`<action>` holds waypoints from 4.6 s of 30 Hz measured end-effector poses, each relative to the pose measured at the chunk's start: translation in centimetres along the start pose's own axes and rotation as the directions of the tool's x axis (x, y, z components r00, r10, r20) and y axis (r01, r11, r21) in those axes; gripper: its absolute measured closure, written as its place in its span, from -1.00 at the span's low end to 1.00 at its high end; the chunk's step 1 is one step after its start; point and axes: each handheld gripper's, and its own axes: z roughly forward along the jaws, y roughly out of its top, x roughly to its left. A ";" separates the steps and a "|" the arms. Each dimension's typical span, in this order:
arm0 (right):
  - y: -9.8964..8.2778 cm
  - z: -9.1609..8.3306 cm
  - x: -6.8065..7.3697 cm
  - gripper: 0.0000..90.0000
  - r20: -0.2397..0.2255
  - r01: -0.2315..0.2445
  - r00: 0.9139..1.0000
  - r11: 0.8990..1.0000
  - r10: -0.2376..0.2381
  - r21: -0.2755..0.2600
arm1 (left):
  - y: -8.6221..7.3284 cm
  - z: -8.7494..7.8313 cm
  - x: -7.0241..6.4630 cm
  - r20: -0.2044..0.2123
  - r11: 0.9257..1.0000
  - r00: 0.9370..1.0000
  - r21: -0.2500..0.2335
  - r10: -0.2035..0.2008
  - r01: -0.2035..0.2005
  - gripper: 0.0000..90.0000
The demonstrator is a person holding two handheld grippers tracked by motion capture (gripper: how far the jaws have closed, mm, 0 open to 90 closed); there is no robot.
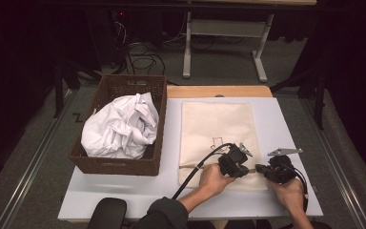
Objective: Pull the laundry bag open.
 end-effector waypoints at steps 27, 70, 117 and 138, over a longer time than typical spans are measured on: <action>0.0 0.0 0.1 1.00 0.008 0.003 1.000 1.000 -0.003 0.000 | -1.5 -2.0 0.7 0.001 1.000 1.000 -0.021 -0.015 0.015 0.92; -0.2 0.0 0.0 1.00 -0.003 -0.027 1.000 0.999 0.027 -0.022 | -2.2 -3.8 1.0 0.004 0.999 1.000 -0.034 -0.020 0.020 0.92; -0.1 0.0 0.3 1.00 0.019 -0.012 1.000 1.000 0.013 -0.008 | -1.9 -1.6 1.5 0.001 0.995 0.995 -0.013 -0.096 0.096 0.77; -0.1 0.1 0.3 1.00 0.025 0.007 1.000 1.000 -0.007 -0.005 | -2.1 -2.1 1.5 0.014 0.997 0.997 0.000 -0.077 0.077 0.93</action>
